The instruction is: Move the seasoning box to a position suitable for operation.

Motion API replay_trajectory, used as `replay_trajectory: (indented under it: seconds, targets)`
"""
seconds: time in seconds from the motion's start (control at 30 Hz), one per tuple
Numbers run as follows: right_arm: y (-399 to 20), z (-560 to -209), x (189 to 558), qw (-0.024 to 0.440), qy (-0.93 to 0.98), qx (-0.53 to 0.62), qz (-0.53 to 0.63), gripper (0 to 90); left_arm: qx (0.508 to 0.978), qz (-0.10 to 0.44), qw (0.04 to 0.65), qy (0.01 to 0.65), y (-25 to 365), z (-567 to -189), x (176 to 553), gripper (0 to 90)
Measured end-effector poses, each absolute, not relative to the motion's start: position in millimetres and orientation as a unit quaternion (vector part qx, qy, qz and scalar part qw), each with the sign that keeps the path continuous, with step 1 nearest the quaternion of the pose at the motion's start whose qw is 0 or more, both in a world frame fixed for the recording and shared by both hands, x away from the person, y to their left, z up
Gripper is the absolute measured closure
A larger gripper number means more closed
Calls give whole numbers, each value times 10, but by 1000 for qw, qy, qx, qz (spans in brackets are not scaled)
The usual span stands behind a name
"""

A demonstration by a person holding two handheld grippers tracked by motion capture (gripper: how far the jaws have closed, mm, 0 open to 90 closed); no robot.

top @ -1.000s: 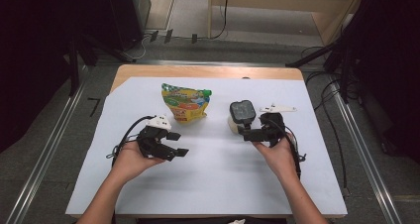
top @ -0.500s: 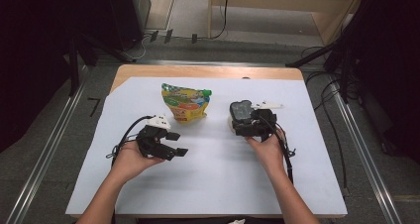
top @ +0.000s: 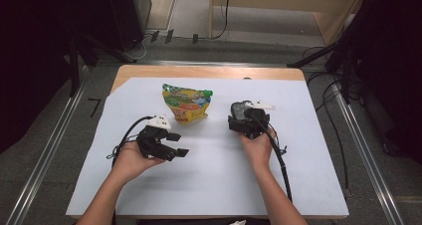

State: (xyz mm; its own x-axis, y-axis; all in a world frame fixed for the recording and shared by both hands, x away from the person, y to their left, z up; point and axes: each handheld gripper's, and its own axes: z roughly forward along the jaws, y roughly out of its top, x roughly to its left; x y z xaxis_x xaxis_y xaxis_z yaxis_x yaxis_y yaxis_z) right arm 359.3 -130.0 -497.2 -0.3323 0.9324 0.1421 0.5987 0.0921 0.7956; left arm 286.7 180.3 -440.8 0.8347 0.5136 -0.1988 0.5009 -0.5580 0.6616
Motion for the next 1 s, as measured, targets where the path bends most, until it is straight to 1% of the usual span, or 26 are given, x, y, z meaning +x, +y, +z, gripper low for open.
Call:
replay_trajectory:
  seconds: [0.13,0.17,0.4,0.53,0.8,0.9,1.0]
  targets:
    - [-1281,-4967,3591,215,703,542,406,108,883,7,372,287,1799,-4410,2868,342]
    - [-1275,-4964,3584,221,707,541,398,126,882,7,373,287,1795,-4413,2869,342]
    - [-1263,-4953,3579,230,714,535,389,143,883,5,372,286,1788,-4415,2867,344]
    - [-1262,-4929,3558,244,722,524,381,162,884,5,370,286,1788,-4420,2870,348]
    - [-1292,-4892,3542,237,726,518,385,165,884,2,370,286,1786,-4425,2871,351]
    - [-1311,-4820,3508,244,729,506,392,164,883,2,372,288,1792,-4425,2872,351]
    - [-1374,-4703,3439,238,735,491,402,164,882,2,373,289,1796,-4424,2872,351]
